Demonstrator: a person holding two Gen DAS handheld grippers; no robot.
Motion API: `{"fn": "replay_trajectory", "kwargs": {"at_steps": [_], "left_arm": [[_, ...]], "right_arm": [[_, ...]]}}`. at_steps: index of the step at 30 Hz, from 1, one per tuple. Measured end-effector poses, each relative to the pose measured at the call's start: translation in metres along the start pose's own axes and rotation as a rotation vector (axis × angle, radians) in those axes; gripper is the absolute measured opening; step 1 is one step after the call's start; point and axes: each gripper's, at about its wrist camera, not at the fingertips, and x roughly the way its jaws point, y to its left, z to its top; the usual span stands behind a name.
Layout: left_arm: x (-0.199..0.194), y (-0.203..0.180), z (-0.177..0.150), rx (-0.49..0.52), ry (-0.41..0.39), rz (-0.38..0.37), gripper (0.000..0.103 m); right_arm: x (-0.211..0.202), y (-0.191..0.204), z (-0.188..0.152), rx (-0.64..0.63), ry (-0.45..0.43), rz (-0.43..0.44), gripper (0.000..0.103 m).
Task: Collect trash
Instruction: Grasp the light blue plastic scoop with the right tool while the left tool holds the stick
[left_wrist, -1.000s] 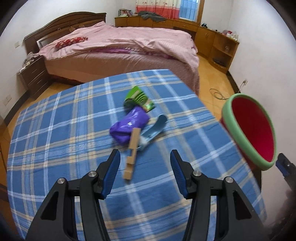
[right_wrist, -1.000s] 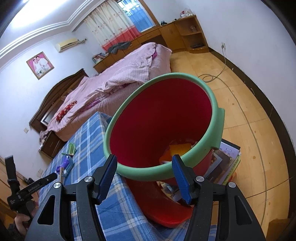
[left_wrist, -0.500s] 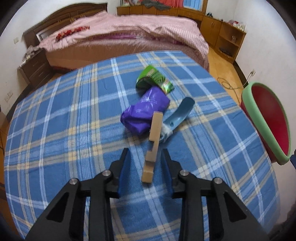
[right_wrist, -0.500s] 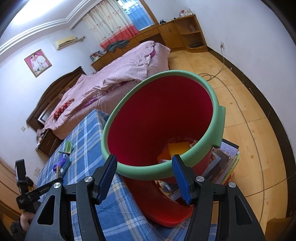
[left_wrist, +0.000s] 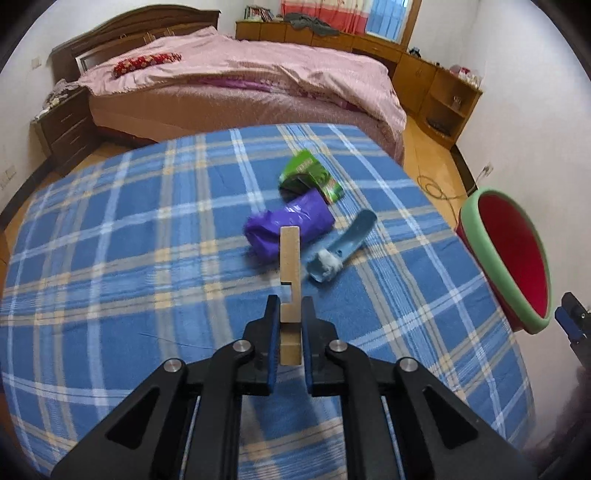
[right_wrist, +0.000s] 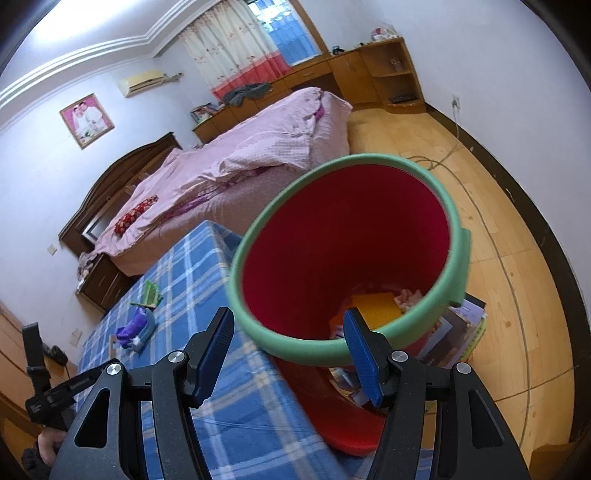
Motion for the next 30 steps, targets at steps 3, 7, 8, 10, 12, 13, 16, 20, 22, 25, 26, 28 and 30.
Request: {"fn": "replay_trajectory", "kwargs": {"at_steps": [3, 7, 8, 10, 12, 13, 16, 20, 22, 25, 26, 28, 30], "left_arm": [[-0.011, 0.012, 0.003, -0.022, -0.026, 0.007, 0.01], [-0.017, 0.035, 0.007, -0.06, -0.049, 0.035, 0.01], [-0.017, 0.042, 0.007, -0.075, -0.053, 0.044, 0.01], [-0.016, 0.056, 0.007, -0.109, -0.056, 0.051, 0.01], [-0.015, 0.068, 0.007, -0.138, -0.059, 0.053, 0.01], [-0.015, 0.075, 0.006, -0.156, -0.061, 0.055, 0.01], [-0.013, 0.09, 0.005, -0.19, -0.068, 0.054, 0.01], [-0.009, 0.106, 0.003, -0.233, -0.08, 0.048, 0.01], [-0.007, 0.114, 0.0, -0.262, -0.084, 0.044, 0.01], [-0.003, 0.124, -0.003, -0.291, -0.087, 0.035, 0.01], [-0.003, 0.126, -0.004, -0.297, -0.088, 0.033, 0.01], [-0.002, 0.129, -0.006, -0.305, -0.09, 0.029, 0.01], [-0.002, 0.131, -0.007, -0.309, -0.094, 0.024, 0.01]], "right_arm": [[0.003, 0.017, 0.0, -0.036, 0.006, 0.018, 0.063], [0.012, 0.046, -0.002, -0.088, 0.027, 0.047, 0.063], [0.015, 0.052, -0.003, -0.101, 0.032, 0.052, 0.063], [0.022, 0.069, -0.005, -0.128, 0.047, 0.065, 0.063], [0.029, 0.085, -0.008, -0.151, 0.065, 0.076, 0.063], [0.032, 0.091, -0.009, -0.159, 0.072, 0.08, 0.063], [0.043, 0.111, -0.016, -0.187, 0.097, 0.088, 0.063], [0.06, 0.138, -0.025, -0.227, 0.131, 0.096, 0.063], [0.069, 0.151, -0.03, -0.244, 0.147, 0.098, 0.063], [0.086, 0.169, -0.039, -0.27, 0.178, 0.105, 0.063], [0.09, 0.173, -0.041, -0.276, 0.186, 0.107, 0.063], [0.1, 0.185, -0.047, -0.29, 0.204, 0.111, 0.063], [0.11, 0.195, -0.052, -0.303, 0.217, 0.113, 0.063]]}}
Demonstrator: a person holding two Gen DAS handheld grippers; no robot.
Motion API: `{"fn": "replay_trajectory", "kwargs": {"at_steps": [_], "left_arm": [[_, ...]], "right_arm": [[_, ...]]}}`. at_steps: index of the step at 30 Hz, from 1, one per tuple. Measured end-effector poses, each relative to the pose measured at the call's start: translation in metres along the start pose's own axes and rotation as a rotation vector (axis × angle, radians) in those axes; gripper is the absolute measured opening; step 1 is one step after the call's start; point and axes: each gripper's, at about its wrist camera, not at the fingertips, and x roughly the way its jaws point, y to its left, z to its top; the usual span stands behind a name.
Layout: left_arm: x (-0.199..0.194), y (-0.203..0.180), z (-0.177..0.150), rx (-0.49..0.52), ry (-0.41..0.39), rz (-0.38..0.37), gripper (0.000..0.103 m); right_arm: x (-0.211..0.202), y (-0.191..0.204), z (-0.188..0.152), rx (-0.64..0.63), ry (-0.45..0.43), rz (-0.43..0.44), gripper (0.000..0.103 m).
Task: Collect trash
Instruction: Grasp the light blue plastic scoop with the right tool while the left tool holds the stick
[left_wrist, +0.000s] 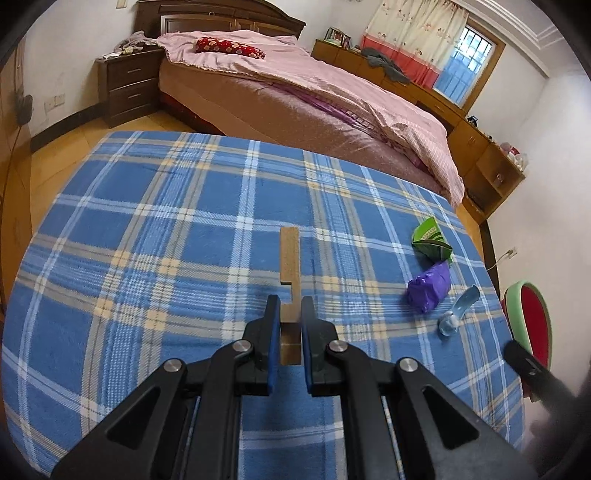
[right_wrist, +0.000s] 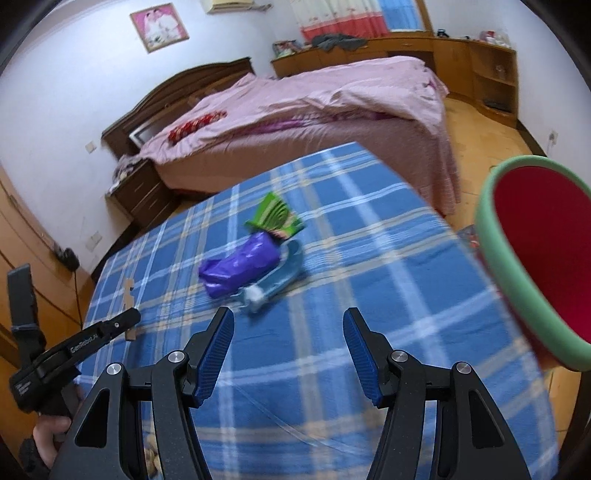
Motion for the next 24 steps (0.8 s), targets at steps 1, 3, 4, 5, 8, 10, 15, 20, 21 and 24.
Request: {"fn": "replay_trajectory", "kwargs": {"at_steps": [1, 3, 4, 5, 8, 10, 15, 20, 21, 24], "left_arm": [[-0.001, 0.001, -0.001, -0.003, -0.003, -0.003, 0.01], [-0.002, 0.003, -0.001, -0.007, -0.012, -0.007, 0.01], [-0.002, 0.004, -0.001, -0.007, -0.015, -0.007, 0.01], [-0.002, 0.005, -0.001, -0.01, -0.016, -0.008, 0.01], [0.0, 0.01, -0.001, -0.024, -0.009, -0.016, 0.01], [0.002, 0.013, 0.0, -0.037, -0.001, -0.029, 0.01], [0.006, 0.018, -0.001, -0.056, 0.012, -0.034, 0.01], [0.006, 0.016, -0.002, -0.052, 0.008, -0.031, 0.01], [0.006, 0.016, -0.002, -0.051, 0.008, -0.031, 0.01], [0.007, 0.016, -0.003, -0.049, 0.008, -0.031, 0.01]], "right_arm": [[0.007, 0.005, 0.0, -0.007, 0.01, 0.0, 0.063], [0.018, 0.013, 0.001, -0.018, 0.027, -0.001, 0.063], [0.025, 0.017, 0.001, -0.023, 0.037, -0.004, 0.063], [0.028, 0.019, 0.001, -0.028, 0.043, -0.005, 0.063], [0.042, 0.027, 0.001, -0.04, 0.058, -0.022, 0.063], [0.049, 0.03, 0.002, -0.037, 0.06, -0.035, 0.063], [0.055, 0.034, 0.006, -0.046, 0.037, -0.066, 0.063], [0.057, 0.036, 0.007, -0.069, 0.022, -0.112, 0.051], [0.057, 0.035, 0.007, -0.071, 0.024, -0.127, 0.04], [0.053, 0.022, 0.009, -0.033, 0.041, -0.118, 0.024]]}}
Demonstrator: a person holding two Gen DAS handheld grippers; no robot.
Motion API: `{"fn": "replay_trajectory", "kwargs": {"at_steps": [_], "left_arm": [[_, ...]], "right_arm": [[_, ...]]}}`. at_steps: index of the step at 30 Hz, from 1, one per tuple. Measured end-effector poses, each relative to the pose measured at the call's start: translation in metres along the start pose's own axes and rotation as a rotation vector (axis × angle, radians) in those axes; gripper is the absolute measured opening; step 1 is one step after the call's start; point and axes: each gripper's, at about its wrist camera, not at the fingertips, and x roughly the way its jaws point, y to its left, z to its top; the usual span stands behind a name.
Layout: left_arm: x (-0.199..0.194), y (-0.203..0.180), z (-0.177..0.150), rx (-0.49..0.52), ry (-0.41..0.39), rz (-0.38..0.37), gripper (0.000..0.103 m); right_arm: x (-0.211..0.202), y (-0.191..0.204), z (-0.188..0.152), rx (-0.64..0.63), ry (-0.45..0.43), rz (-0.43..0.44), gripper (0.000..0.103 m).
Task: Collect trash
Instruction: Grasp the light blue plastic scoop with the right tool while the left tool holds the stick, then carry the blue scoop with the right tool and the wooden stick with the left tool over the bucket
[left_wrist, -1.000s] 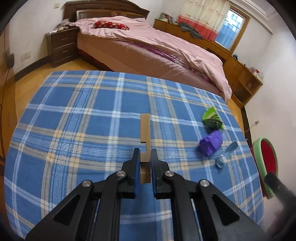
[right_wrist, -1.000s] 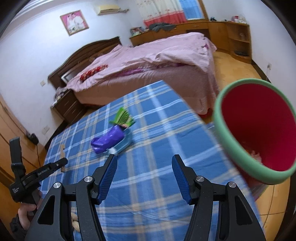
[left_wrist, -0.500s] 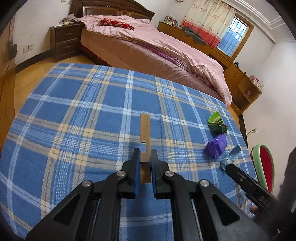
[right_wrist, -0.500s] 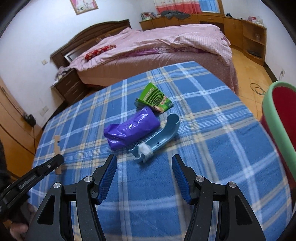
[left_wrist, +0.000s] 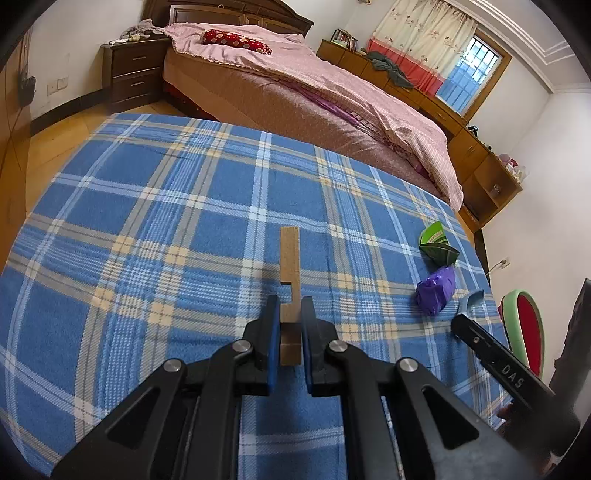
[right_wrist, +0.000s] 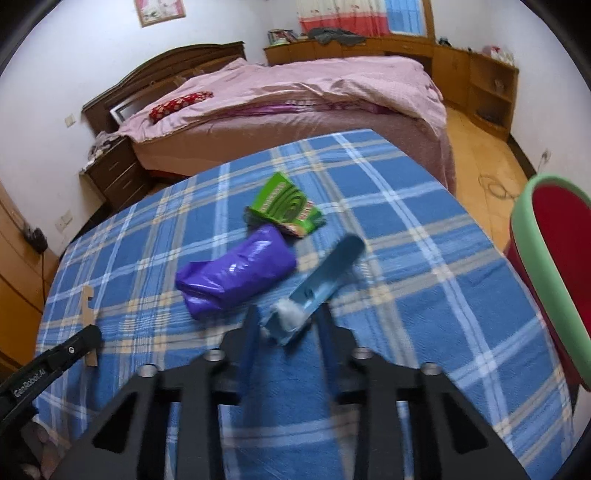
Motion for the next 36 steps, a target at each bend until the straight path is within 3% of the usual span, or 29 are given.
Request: {"fn": "replay_trajectory", "kwargs": {"at_steps": [6, 19, 36], "left_arm": [[-0.001, -0.003, -0.001, 0.01, -0.005, -0.002, 0.01], [-0.005, -0.025, -0.006, 0.082, -0.012, -0.018, 0.01], [-0.067, -0.074, -0.033, 0.135, -0.015, -0.133, 0.01]], "right_arm": [[-0.012, -0.015, -0.008, 0.041, 0.033, 0.062, 0.021], [-0.074, -0.043, -0.054, 0.03, 0.023, 0.106, 0.021], [-0.127, -0.08, -0.078, 0.062, -0.06, 0.13, 0.021]]}}
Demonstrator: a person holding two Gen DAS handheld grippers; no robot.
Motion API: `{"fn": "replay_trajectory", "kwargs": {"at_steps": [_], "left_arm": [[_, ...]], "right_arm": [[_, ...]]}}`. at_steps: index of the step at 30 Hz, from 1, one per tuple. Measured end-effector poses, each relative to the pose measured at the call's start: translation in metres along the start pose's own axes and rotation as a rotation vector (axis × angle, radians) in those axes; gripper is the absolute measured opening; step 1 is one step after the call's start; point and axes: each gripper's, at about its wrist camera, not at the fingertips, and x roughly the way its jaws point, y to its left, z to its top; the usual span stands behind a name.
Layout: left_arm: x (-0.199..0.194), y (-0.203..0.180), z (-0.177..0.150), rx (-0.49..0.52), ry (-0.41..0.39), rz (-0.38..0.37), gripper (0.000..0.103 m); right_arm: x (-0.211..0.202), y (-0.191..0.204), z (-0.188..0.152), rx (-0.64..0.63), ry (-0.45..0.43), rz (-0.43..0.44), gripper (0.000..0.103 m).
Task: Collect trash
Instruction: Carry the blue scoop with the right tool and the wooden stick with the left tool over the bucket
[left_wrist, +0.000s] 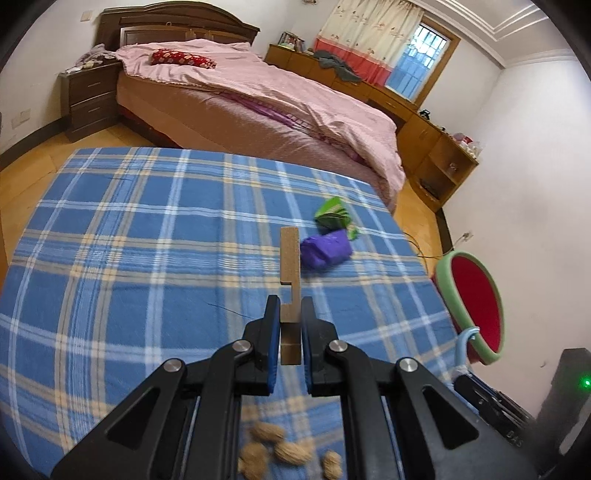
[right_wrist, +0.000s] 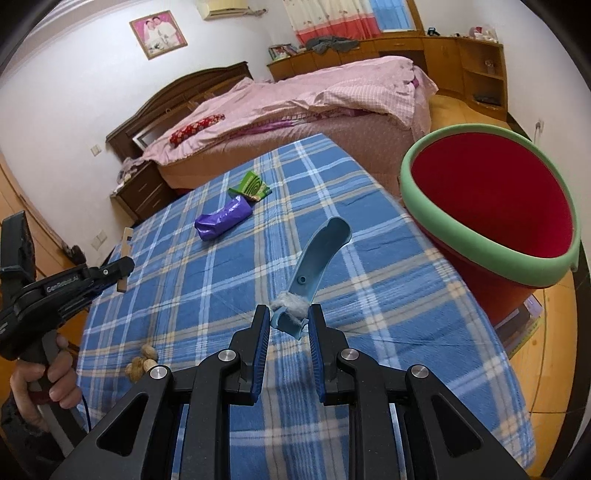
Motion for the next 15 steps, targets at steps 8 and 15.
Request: {"fn": "replay_trajectory", "kwargs": {"at_steps": [8, 15], "left_arm": [[-0.024, -0.032, -0.002, 0.056, -0.009, -0.042, 0.01], [-0.03, -0.065, 0.001, 0.105, -0.009, -0.096, 0.01]], "right_arm": [[-0.02, -0.004, 0.0, 0.002, -0.045, 0.015, 0.021], [-0.04, -0.013, 0.008, 0.009, -0.094, 0.002, 0.021]]}}
